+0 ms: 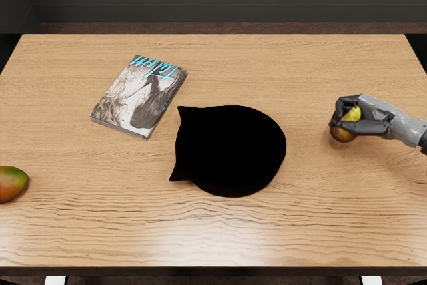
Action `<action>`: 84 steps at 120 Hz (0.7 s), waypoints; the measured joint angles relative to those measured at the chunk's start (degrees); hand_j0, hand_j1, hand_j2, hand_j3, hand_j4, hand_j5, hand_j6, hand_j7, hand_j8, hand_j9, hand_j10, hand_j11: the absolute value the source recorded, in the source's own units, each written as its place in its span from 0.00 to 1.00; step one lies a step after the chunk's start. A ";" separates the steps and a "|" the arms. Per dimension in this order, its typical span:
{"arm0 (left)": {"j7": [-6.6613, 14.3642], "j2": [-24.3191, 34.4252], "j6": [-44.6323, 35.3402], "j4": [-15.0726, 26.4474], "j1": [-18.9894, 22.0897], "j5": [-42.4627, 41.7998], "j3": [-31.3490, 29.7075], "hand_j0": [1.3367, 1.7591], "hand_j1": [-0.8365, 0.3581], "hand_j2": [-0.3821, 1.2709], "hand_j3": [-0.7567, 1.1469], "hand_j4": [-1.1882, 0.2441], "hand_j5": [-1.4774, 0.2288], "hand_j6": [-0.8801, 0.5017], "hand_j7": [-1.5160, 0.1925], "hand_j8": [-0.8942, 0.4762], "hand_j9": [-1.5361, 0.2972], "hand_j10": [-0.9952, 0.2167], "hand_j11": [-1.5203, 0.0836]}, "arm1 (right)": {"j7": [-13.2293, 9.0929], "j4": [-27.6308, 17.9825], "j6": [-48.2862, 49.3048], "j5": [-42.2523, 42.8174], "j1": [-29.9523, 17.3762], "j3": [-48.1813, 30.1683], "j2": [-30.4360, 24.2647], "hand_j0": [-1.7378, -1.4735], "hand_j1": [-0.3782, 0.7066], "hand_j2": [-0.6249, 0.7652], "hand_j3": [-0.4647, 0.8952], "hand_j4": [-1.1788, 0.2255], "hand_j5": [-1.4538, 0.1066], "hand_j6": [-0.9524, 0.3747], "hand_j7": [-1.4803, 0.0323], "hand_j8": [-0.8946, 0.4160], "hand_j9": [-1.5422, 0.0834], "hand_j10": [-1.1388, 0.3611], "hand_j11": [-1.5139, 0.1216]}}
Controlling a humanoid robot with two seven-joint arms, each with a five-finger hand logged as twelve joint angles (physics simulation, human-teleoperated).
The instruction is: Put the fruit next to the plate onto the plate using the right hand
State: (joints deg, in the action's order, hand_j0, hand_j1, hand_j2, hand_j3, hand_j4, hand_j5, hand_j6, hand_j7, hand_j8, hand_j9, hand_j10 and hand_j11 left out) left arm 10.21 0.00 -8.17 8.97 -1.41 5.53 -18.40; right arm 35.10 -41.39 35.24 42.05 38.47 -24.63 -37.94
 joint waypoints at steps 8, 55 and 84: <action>0.02 0.00 0.00 0.00 0.00 0.00 0.00 0.76 0.99 0.23 0.40 0.83 0.87 0.64 0.89 0.65 0.84 0.82 0.95 | -0.01 -0.03 -0.15 -1.35 0.37 0.00 -0.04 0.47 0.82 0.30 0.34 0.29 0.09 0.07 0.23 0.26 0.20 0.57 0.17; 0.00 0.00 0.00 0.00 0.00 0.00 0.01 0.76 0.99 0.23 0.40 0.83 0.87 0.64 0.89 0.65 0.84 0.82 0.95 | -0.06 -4.52 -0.34 -10.47 1.80 0.28 0.72 0.51 0.80 0.27 0.34 0.27 0.12 0.06 0.23 0.26 0.19 0.56 0.17; 0.00 0.00 0.00 0.00 0.00 0.00 0.01 0.76 0.99 0.23 0.40 0.83 0.87 0.64 0.89 0.65 0.84 0.82 0.95 | -0.06 -6.38 -0.35 -11.65 3.54 0.52 5.49 0.51 0.80 0.26 0.34 0.27 0.12 0.06 0.23 0.26 0.19 0.56 0.17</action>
State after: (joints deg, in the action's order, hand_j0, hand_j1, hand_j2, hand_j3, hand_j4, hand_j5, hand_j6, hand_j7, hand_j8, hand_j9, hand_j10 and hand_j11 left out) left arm 10.21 0.00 -8.17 8.97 -1.41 5.53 -18.40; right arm 35.03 -47.77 34.89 30.40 42.01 -24.11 -32.44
